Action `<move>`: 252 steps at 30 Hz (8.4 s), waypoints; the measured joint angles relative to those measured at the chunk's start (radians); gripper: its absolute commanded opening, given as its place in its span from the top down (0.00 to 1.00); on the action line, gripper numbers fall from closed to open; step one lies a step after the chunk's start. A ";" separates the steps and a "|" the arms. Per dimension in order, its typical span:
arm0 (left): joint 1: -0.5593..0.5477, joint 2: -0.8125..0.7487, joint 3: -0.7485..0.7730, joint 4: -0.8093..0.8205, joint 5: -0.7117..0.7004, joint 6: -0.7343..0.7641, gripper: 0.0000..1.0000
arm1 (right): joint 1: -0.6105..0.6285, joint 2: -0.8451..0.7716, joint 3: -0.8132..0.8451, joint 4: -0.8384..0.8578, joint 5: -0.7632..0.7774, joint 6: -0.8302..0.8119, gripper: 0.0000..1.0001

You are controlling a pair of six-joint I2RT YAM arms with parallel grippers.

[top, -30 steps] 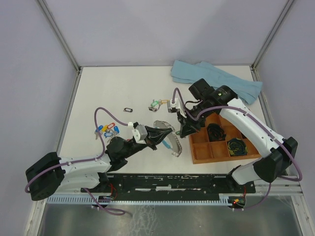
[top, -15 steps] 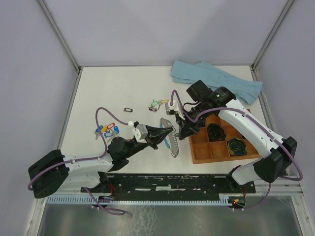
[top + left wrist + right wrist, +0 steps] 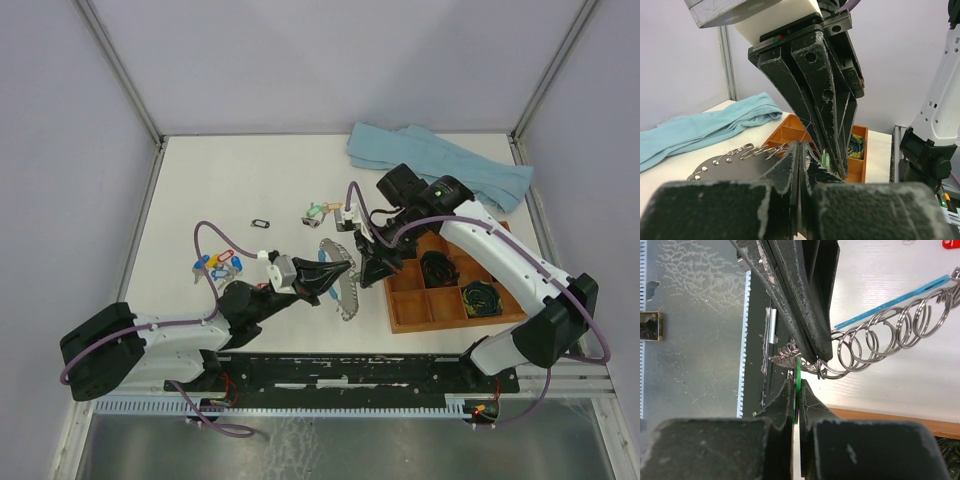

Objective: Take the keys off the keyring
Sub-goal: Remove the key from the keyring.

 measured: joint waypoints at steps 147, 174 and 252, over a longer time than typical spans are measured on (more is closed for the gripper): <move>0.042 0.111 0.114 0.090 0.151 -0.226 0.97 | 0.127 0.008 0.328 -0.220 0.393 -0.145 0.95; 0.098 0.022 0.291 -0.407 0.343 -0.178 0.70 | 0.118 0.014 0.341 -0.285 0.384 -0.141 0.99; 0.131 0.004 0.417 -0.691 0.485 -0.161 0.67 | 0.024 -0.082 0.214 -0.162 0.230 -0.078 0.99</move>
